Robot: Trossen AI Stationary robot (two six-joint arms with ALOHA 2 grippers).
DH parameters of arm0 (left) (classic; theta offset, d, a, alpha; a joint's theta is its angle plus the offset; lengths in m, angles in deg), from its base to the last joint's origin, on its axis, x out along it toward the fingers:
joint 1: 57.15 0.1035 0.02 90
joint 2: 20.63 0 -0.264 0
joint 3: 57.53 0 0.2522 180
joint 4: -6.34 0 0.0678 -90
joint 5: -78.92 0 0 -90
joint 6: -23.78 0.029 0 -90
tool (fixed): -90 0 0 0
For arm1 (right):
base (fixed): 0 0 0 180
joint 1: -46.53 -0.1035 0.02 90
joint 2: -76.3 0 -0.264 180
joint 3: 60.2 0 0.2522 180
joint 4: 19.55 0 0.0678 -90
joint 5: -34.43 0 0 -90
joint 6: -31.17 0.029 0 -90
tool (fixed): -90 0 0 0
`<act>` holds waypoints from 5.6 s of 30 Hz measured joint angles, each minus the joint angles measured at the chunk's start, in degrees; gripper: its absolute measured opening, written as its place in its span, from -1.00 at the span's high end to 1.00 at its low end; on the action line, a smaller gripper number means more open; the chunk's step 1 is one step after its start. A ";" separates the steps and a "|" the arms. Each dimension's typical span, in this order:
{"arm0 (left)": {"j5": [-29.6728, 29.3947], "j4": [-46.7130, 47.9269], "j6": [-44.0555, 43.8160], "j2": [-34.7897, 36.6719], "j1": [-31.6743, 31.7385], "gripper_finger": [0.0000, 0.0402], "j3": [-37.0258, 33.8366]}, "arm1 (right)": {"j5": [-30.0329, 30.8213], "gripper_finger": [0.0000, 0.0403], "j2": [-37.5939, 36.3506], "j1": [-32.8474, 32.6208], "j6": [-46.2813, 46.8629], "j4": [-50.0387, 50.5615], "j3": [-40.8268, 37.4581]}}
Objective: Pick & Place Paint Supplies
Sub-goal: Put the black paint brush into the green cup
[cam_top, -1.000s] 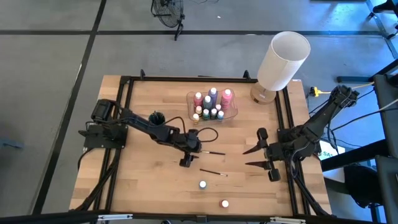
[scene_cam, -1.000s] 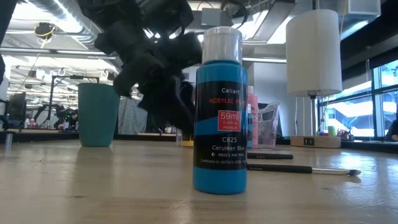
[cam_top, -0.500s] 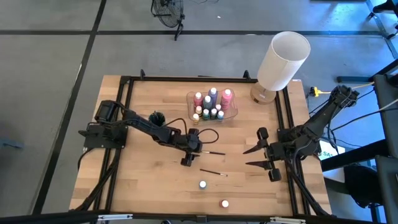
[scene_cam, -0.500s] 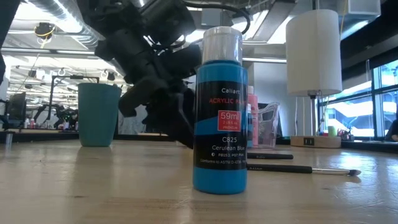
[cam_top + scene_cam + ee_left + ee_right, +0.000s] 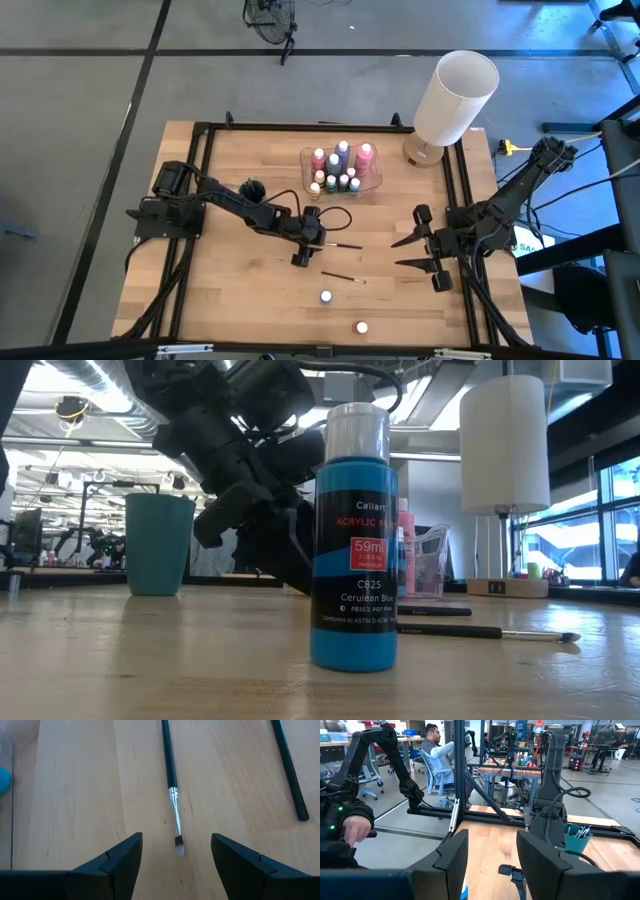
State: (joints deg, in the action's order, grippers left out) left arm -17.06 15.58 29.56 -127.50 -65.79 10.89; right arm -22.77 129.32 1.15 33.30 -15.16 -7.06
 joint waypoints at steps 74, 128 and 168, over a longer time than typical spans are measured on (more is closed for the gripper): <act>3.48 -0.65 -6.58 -5.18 0.31 -0.16 0.24 | 0.00 0.16 3.45 1.97 -0.04 -1.67 0.02; 5.81 1.11 -8.16 -4.98 1.23 0.54 0.26 | -3.43 0.16 3.45 1.99 -0.07 -3.80 0.04; -1.59 10.14 -7.57 -0.28 -1.32 0.99 1.35 | -3.48 0.16 3.45 1.97 -0.04 -3.51 0.03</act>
State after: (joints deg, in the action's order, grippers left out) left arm -18.65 25.72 21.99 -127.78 -67.11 12.24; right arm -26.25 132.76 3.12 33.25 -18.67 -7.03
